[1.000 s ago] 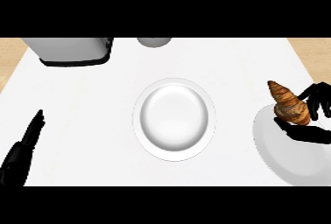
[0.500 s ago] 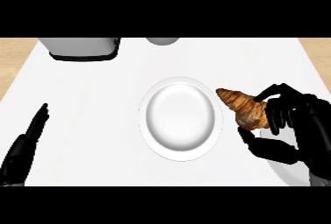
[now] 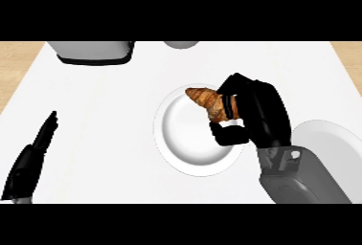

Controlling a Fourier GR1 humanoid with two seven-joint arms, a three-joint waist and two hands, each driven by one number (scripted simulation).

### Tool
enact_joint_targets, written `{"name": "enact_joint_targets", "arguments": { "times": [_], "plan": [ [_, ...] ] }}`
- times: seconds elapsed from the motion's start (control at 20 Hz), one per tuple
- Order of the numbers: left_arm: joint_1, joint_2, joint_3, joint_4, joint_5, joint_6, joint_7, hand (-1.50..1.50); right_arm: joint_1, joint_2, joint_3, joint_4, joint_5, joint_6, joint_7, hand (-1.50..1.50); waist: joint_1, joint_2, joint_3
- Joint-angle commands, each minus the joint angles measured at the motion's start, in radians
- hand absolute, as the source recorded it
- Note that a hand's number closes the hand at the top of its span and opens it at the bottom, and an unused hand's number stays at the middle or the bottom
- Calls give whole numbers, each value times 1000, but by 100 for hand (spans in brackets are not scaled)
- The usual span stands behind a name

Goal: Pick the croissant from the plate and place it in the plate

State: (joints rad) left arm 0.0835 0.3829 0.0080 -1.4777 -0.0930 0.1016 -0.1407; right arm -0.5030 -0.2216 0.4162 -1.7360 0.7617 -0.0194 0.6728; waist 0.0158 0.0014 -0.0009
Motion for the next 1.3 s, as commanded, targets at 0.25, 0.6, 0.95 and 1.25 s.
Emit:
{"name": "enact_joint_targets", "arguments": {
  "times": [0.25, 0.6, 0.95, 1.25],
  "plan": [
    [24, -12, 7, -67, -17, -22, 37, 0, -86, 191, -4, 460, 45, -115, -166, 150, 1, 2, 1],
    [-39, 17, 62, 61, 6, -75, -20, 0, -174, 221, 1, 654, -142, -321, -71, -150, 5, 4, 1],
    [-30, -25, 41, -35, -26, -59, 53, 0, -220, 221, 64, 803, -253, -578, -189, -150, 14, 4, 2],
    [-12, -43, 49, -11, -42, -34, 42, 0, -133, 205, -93, 576, -266, -658, -234, -150, -22, -5, 2]
  ]
}}
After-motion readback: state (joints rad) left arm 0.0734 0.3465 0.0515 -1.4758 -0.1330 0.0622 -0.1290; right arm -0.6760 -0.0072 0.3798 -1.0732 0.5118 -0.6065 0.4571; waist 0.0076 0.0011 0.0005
